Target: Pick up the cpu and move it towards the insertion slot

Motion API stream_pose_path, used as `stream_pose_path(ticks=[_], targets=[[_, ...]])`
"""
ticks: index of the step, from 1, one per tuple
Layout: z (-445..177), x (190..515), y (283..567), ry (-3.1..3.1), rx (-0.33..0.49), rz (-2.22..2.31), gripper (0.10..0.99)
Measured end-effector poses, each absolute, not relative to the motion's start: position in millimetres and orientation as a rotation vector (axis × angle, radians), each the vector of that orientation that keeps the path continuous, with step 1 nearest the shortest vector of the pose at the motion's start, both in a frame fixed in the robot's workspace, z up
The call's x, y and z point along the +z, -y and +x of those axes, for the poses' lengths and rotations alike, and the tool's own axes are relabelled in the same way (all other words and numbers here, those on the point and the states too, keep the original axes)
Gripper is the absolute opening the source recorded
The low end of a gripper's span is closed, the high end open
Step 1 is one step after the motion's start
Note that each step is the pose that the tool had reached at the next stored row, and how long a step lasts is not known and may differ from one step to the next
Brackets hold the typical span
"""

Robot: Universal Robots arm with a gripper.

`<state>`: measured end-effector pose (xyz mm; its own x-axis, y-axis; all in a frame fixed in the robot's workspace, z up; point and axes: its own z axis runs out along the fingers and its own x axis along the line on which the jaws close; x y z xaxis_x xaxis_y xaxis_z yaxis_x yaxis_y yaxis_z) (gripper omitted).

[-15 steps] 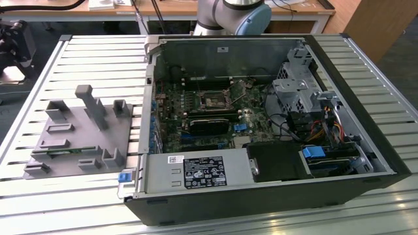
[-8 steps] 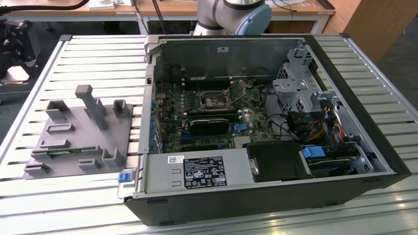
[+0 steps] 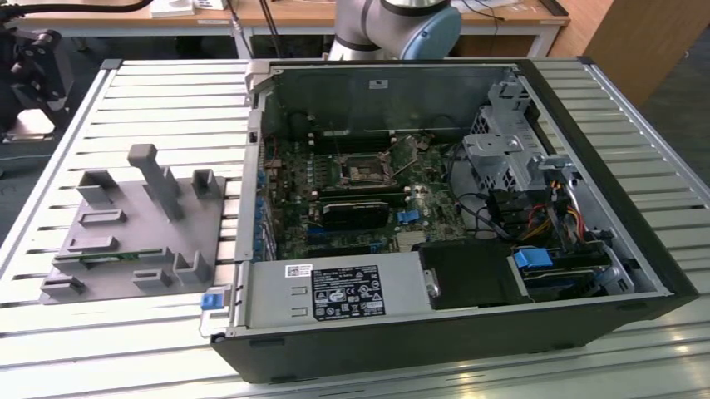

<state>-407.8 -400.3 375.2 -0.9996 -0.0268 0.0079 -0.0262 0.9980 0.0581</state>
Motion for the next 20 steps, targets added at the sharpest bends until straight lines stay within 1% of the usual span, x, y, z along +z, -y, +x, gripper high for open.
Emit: stream_pose_path(ticks=[20], targets=[[-394.5,376.7,400.3,3.131,-0.091,0.042,0.541]])
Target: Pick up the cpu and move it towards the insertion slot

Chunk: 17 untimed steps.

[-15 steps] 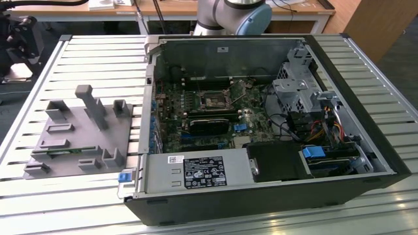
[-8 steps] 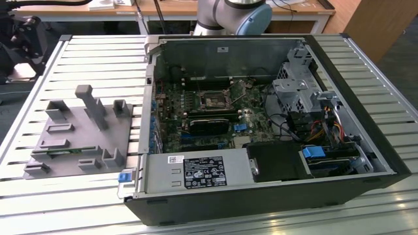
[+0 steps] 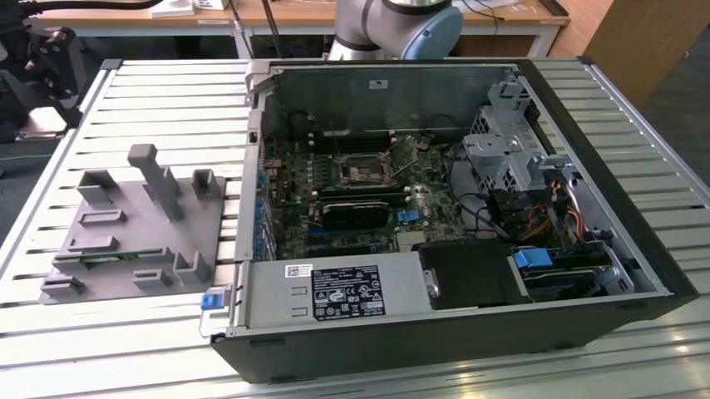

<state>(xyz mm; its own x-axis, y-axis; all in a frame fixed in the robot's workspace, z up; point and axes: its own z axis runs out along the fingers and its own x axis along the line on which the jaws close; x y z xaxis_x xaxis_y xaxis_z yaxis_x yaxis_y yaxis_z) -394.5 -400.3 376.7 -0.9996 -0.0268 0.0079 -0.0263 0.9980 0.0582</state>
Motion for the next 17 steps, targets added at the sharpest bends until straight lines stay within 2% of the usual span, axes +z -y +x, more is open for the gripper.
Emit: stream_pose_path(ticks=[17], targets=[[-379.3,376.7,400.3,3.131,-0.091,0.042,0.541]])
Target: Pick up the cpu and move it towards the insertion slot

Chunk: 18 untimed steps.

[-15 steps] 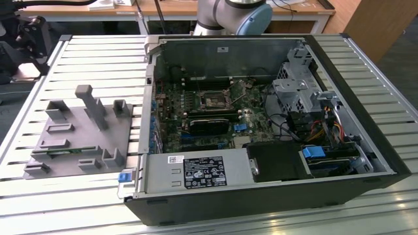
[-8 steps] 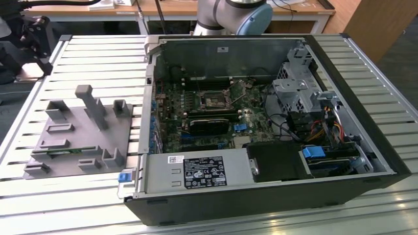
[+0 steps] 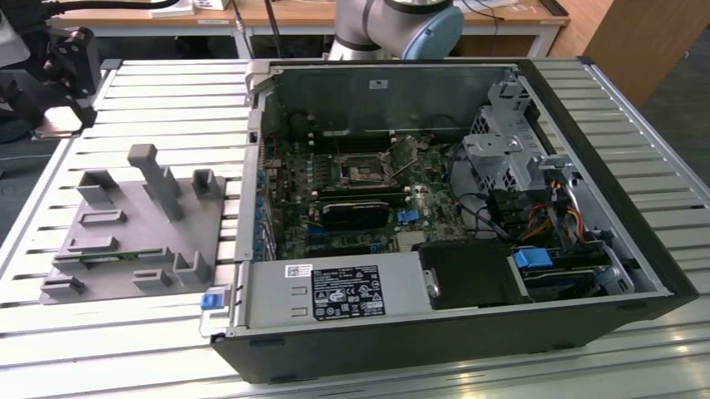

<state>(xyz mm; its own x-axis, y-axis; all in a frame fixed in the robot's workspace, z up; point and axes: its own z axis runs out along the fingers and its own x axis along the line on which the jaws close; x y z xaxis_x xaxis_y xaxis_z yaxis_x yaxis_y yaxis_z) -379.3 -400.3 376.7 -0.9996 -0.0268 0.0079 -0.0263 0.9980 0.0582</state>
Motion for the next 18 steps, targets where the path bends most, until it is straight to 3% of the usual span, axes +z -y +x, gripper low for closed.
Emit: stream_pose_path(ticks=[18], targets=[[-355.3,376.7,400.3,3.131,-0.091,0.042,0.541]])
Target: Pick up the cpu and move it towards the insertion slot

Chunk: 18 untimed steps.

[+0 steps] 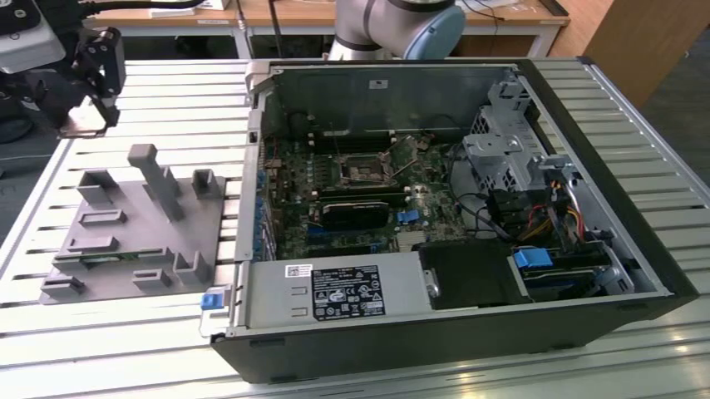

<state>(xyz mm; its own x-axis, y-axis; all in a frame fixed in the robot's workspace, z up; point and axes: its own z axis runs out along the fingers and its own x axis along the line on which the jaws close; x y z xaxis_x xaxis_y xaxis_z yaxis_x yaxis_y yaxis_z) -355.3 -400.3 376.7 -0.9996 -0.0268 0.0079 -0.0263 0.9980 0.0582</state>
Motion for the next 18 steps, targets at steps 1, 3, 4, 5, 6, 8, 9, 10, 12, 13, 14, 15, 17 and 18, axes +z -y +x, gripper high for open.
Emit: stream_pose_path(ticks=[1,3,4,5,6,8,9,10,12,13,14,15,17,18], targets=[[-353.8,376.7,400.4,3.131,-0.091,0.042,0.541],[-343.7,376.7,400.3,3.131,-0.091,0.042,0.541],[-341.0,376.7,400.3,3.131,-0.091,0.042,0.541],[-339.7,376.7,400.3,3.131,-0.091,0.042,0.541],[-338.4,376.7,400.3,3.131,-0.091,0.042,0.541],[-335.7,376.7,400.3,3.131,-0.091,0.042,0.541],[-334.4,376.7,400.3,3.131,-0.091,0.042,0.541],[-333.0,376.7,400.3,3.131,-0.091,0.042,0.541],[-330.5,376.7,400.3,3.131,-0.091,0.042,0.541],[-329.3,376.7,400.3,3.131,-0.091,0.042,0.541],[-328.0,376.7,400.3,3.131,-0.091,0.042,0.541],[-326.6,376.7,400.3,3.131,-0.091,0.042,0.541],[-323.8,376.7,400.3,3.131,-0.091,0.042,0.541],[-322.3,376.7,400.3,3.131,-0.091,0.042,0.541]])
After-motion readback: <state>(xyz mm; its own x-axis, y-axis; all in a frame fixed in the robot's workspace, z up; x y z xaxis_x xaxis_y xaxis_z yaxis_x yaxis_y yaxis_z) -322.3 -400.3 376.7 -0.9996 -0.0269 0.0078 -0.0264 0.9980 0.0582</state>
